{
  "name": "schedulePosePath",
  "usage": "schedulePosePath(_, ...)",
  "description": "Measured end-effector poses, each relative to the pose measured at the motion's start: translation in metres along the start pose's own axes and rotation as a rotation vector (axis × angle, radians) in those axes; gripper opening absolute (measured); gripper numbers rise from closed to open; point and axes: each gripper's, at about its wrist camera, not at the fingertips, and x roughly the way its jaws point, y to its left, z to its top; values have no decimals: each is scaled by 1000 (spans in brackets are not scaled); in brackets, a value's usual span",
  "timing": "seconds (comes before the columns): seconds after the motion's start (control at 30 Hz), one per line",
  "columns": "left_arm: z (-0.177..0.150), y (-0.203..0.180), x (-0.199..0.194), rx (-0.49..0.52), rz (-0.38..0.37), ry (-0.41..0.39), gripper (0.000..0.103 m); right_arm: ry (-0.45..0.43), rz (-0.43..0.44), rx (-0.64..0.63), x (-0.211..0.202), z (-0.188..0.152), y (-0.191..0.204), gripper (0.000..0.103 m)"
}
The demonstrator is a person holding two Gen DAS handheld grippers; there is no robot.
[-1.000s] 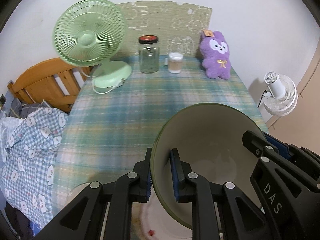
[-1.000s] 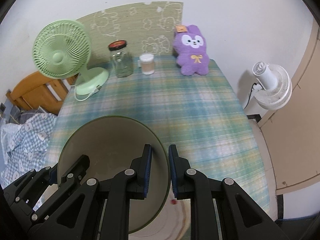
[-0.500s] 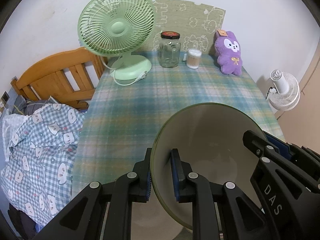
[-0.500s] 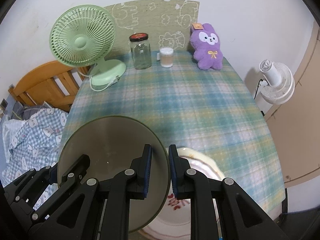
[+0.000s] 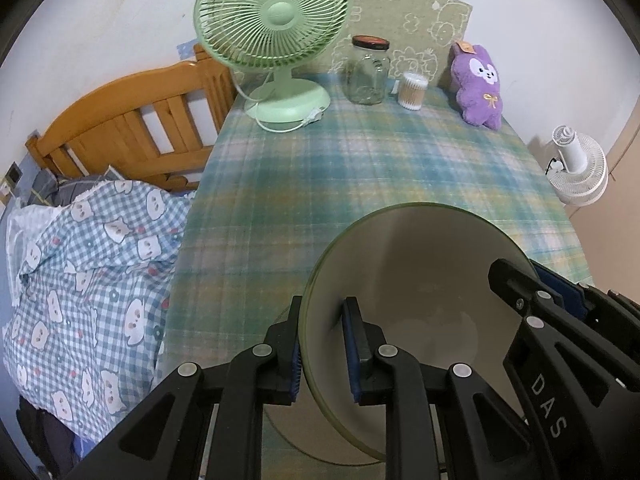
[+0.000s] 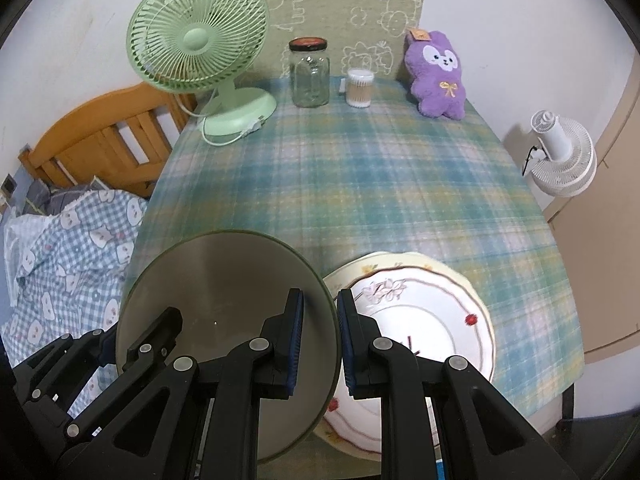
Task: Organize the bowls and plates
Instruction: 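Carry the held bowl over the plate stack with both tools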
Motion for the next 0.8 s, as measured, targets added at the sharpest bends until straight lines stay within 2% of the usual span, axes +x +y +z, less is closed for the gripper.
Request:
schedulePosePath(0.53,-18,26,15,-22,32,62,15,78,20,-36,26,-18,28,21)
schedulePosePath(0.8,-24,29,26,-23,33,90,15,112,-3,-33,39,-21,33,21)
